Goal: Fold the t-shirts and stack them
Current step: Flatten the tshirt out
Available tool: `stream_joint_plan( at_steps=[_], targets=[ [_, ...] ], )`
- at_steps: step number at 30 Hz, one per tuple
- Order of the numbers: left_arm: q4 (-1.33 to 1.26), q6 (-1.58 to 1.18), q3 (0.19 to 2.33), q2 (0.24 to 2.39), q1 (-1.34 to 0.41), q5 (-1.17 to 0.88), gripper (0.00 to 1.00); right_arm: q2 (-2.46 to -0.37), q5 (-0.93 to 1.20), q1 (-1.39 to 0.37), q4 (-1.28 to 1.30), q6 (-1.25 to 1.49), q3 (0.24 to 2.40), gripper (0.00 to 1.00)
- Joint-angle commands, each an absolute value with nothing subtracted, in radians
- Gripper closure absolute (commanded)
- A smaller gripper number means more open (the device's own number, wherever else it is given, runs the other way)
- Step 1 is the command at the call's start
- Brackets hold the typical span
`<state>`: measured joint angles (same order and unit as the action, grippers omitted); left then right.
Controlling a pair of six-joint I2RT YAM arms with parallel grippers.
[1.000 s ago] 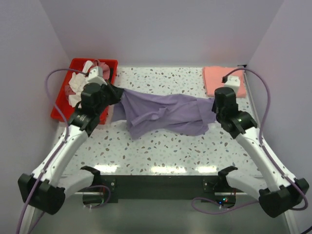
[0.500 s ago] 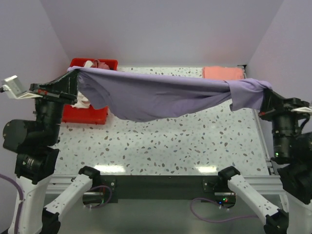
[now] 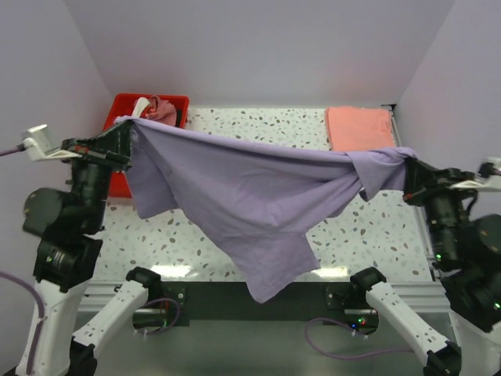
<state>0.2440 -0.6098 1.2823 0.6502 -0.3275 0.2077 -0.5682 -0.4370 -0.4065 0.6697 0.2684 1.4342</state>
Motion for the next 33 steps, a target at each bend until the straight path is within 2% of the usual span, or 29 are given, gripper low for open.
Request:
stream_joint_plan(
  at_steps=[1, 2, 3, 4, 6, 7, 11, 15, 20, 27, 33],
  targets=[
    [0.273, -0.666, 1.132, 0.744, -0.319, 0.320, 1.00, -0.614, -0.469, -0.402, 0.742, 0.339, 1.254, 0.90],
    [0.275, -0.678, 1.091, 0.758, -0.319, 0.342, 1.00, -0.626, -0.485, -0.402, 0.749, 0.351, 1.205, 0.84],
    [0.273, -0.686, 1.012, 0.793, -0.319, 0.350, 1.00, -0.662, -0.514, -0.400, 0.756, 0.401, 1.105, 0.71],
    [0.275, -0.705, 0.976, 0.813, -0.319, 0.356, 1.00, -0.696, -0.538, -0.402, 0.776, 0.419, 1.063, 0.38],
    [0.285, -0.725, 0.896, 0.886, -0.319, 0.368, 1.00, -0.815, -0.600, -0.402, 0.796, 0.452, 1.000, 0.03],
    [0.291, -0.735, 0.876, 0.912, -0.319, 0.367, 1.00, -0.856, -0.606, -0.402, 0.813, 0.453, 0.997, 0.01],
    [0.295, -0.749, 0.818, 1.020, -0.319, 0.345, 1.00, -1.003, -0.533, -0.400, 0.787, 0.425, 1.023, 0.01],
    [0.240, -0.756, 0.775, 1.071, -0.319, 0.339, 1.00, -1.057, -0.202, -0.403, 0.638, 0.306, 0.971, 0.01],
    [0.229, -0.752, 0.769, 1.095, -0.321, 0.354, 1.00, -1.205, -0.078, -0.443, 0.555, 0.264, 0.965, 0.01],
    [0.226, -0.747, 0.764, 1.108, -0.319, 0.353, 1.00, -1.486, -0.238, -0.612, 0.563, 0.232, 1.061, 0.03],
    [0.239, -0.742, 0.758, 1.101, -0.318, 0.367, 1.00, -1.655, -0.495, -0.632, 0.632, 0.296, 1.143, 0.17]
  ],
)
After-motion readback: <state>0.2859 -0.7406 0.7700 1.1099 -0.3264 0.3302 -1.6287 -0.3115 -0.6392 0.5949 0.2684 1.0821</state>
